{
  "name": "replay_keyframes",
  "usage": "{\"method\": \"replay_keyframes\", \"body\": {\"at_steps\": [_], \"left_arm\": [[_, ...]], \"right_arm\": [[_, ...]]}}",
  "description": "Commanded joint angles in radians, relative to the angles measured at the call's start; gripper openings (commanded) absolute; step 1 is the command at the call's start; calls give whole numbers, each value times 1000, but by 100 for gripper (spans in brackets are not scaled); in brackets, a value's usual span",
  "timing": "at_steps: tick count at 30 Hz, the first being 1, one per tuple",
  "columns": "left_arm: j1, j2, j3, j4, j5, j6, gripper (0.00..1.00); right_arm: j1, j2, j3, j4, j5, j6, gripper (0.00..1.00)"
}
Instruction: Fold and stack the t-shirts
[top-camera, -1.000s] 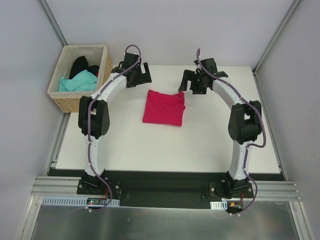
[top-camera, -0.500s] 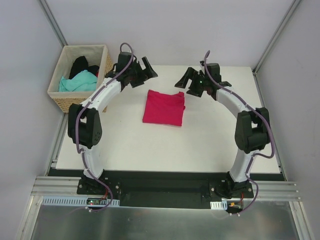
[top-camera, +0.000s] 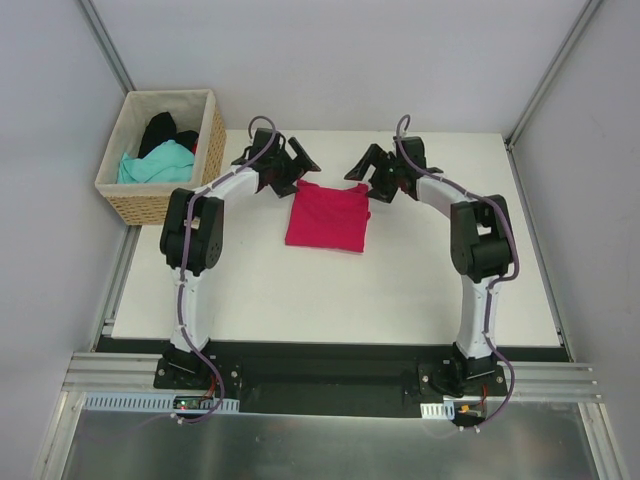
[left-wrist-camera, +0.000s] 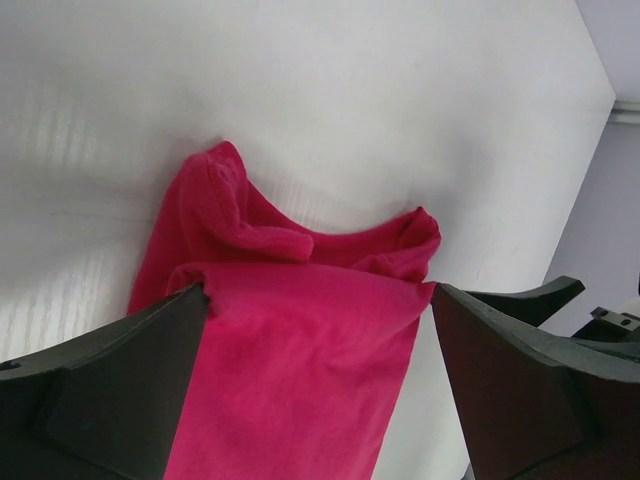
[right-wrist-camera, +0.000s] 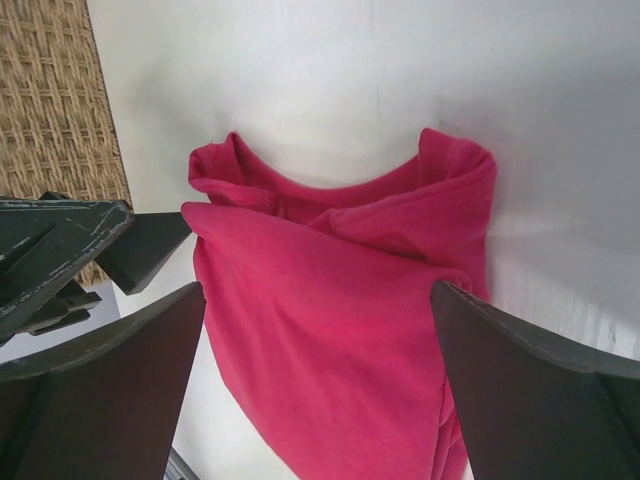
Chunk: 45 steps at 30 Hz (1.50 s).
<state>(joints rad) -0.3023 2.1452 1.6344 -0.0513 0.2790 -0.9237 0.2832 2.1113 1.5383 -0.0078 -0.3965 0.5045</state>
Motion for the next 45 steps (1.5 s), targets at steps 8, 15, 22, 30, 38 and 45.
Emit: {"method": "replay_keyframes", "body": {"at_steps": [8, 15, 22, 30, 38, 45], "left_arm": [[-8, 97, 93, 48, -84, -14, 95], [34, -62, 134, -48, -29, 192, 97], [55, -396, 90, -343, -112, 543, 99], [57, -631, -218, -436, -41, 525, 99], [57, -676, -262, -438, -38, 496, 99], [72, -676, -272, -436, -6, 459, 99]], "right_arm": [[-12, 64, 78, 48, 45, -50, 100], [-30, -88, 184, -172, -45, -220, 100], [-24, -392, 157, -503, 92, -400, 100], [-15, -669, -185, -569, 235, -333, 100], [10, -728, -250, -580, 283, -304, 100], [42, -708, -212, -613, 311, -296, 100]]}}
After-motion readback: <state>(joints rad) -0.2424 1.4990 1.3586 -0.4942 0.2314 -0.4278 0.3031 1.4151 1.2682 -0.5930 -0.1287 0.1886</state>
